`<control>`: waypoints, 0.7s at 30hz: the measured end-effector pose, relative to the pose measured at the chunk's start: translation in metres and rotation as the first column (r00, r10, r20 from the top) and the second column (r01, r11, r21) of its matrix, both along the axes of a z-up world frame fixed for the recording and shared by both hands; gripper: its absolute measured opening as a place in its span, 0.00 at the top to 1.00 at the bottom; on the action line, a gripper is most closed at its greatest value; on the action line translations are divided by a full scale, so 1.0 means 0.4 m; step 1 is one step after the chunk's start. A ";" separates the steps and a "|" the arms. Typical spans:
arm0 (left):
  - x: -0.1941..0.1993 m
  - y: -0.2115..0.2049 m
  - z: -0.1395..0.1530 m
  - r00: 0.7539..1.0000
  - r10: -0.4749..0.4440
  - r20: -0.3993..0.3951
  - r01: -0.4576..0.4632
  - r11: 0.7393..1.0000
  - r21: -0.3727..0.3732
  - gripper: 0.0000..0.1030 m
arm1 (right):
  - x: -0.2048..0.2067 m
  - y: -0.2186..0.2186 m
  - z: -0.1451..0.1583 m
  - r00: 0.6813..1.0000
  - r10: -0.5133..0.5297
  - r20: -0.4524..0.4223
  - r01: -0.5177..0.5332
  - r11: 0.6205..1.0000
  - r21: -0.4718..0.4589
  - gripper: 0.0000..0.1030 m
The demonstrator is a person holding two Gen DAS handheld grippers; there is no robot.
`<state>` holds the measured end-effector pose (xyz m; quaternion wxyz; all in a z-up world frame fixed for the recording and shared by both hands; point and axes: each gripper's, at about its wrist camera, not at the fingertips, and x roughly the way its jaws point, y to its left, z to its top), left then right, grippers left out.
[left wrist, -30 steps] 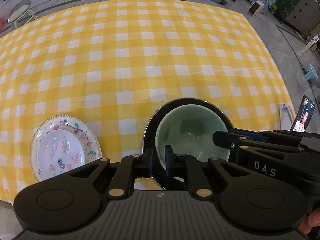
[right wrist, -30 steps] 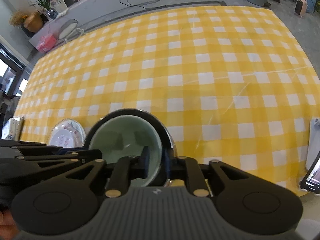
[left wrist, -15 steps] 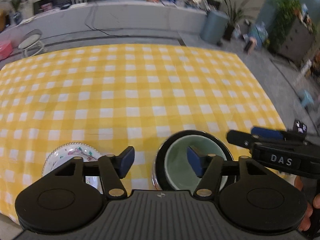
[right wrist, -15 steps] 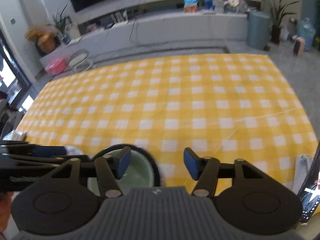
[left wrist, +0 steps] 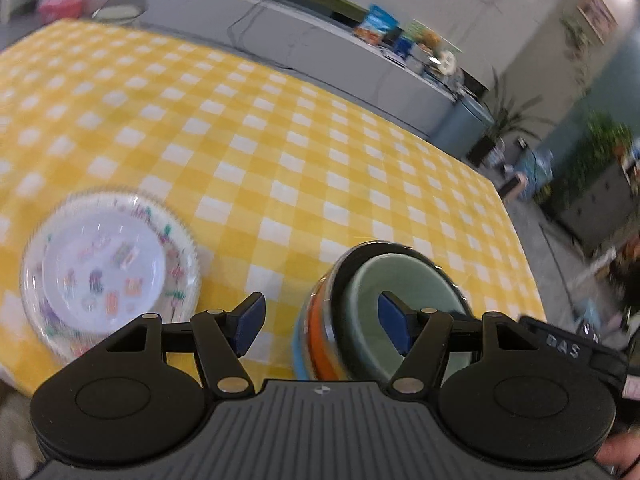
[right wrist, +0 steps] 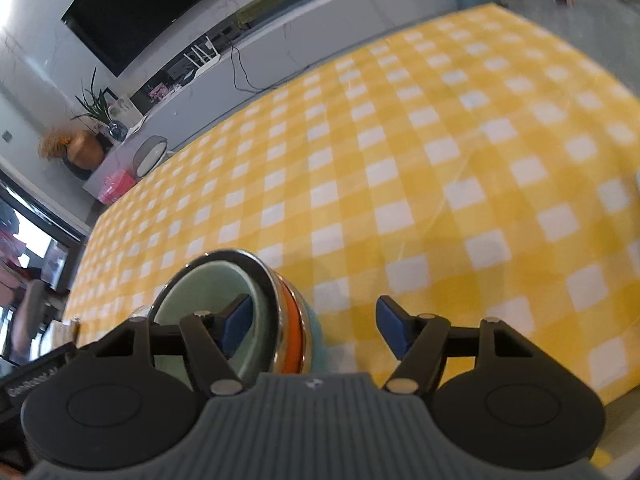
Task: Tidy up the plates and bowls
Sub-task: 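Grasp the rims of the nested bowl stack with the left gripper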
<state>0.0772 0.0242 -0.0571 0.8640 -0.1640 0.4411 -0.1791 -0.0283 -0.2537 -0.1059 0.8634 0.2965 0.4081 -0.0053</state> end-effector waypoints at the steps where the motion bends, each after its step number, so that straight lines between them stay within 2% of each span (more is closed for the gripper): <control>1: 0.002 0.007 -0.009 1.000 0.016 -0.014 -0.016 1.000 -0.012 0.26 | 0.000 -0.001 -0.009 1.000 0.002 -0.009 -0.002 1.000 0.021 0.34; 7: 0.020 0.035 -0.058 0.995 0.034 -0.099 -0.048 0.989 -0.143 0.26 | 0.002 -0.006 -0.060 0.997 0.004 -0.081 0.011 0.983 0.184 0.34; 11: 0.028 0.036 -0.082 0.990 0.031 -0.140 -0.056 0.983 -0.177 0.26 | 0.001 -0.018 -0.087 0.994 0.004 -0.112 0.027 0.961 0.275 0.34; 18: 0.039 0.023 -0.110 0.981 0.008 -0.191 -0.051 0.975 -0.218 0.28 | 0.001 -0.018 -0.099 0.992 0.007 -0.125 0.032 0.950 0.310 0.35; 21: 0.042 0.016 -0.118 0.979 -0.006 -0.204 -0.040 0.974 -0.222 0.29 | 0.001 -0.014 -0.103 0.992 0.018 -0.128 0.024 0.948 0.316 0.38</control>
